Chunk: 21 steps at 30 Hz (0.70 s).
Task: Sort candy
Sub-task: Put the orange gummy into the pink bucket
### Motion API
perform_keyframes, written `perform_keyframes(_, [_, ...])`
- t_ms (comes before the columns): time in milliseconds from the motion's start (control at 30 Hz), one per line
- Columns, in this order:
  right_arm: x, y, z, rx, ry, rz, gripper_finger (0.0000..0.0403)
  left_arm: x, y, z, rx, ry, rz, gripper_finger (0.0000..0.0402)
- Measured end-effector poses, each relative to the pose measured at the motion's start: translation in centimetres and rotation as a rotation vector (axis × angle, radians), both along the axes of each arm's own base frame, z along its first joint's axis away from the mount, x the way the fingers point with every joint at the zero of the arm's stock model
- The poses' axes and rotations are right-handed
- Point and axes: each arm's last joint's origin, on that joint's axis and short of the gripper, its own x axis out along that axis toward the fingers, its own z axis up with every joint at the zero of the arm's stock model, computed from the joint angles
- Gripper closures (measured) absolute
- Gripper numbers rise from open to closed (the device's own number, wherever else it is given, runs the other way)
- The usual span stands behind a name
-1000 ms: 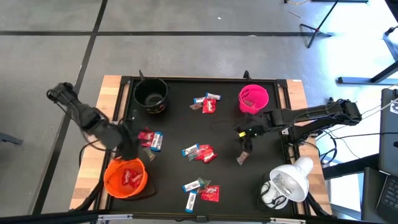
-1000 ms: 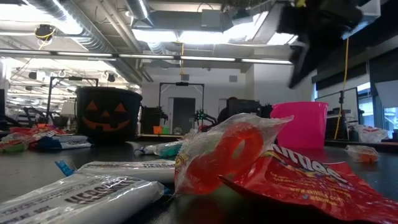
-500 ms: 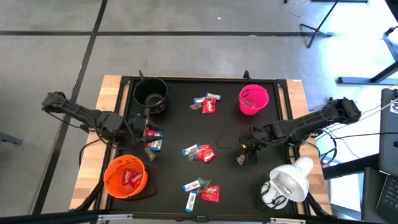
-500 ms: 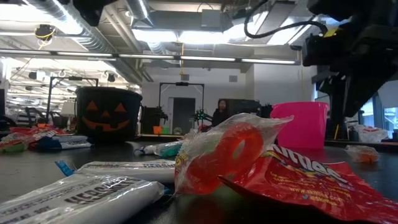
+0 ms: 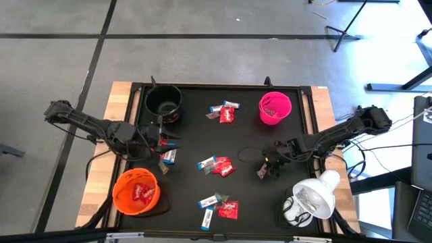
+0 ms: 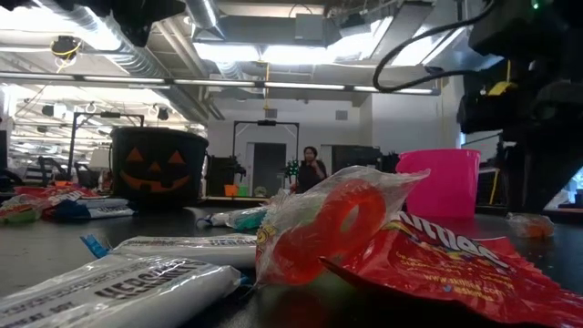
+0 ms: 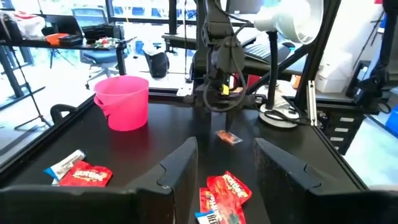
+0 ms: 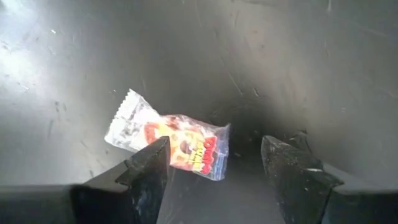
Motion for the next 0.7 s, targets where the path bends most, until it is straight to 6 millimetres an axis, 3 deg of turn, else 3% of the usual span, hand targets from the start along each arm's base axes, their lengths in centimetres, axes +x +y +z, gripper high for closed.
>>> perform_keyframes(267, [-0.4, -0.2, -0.8, -0.025, -0.004, -0.013, 0.0176, 0.0, 0.0, -0.1, 0.005, 0.010, -0.001, 0.0257])
perform_keyframes(400, [-0.3, -0.3, -0.7, -0.044, -0.023, -0.024, 0.0241, 0.0, 0.0, -0.1, 0.004, 0.010, -0.007, 0.0257])
perform_keyframes(600, [0.3, -0.2, -0.4, -0.043, -0.094, -0.037, 0.0376, 0.0, 0.0, -0.1, 0.004, 0.009, -0.007, 0.0257])
perform_keyframes(700, [0.8, -0.2, 0.0, -0.077, -0.155, -0.062, 0.0390, 0.0, 0.0, -0.1, 0.004, 0.010, -0.007, 0.0257])
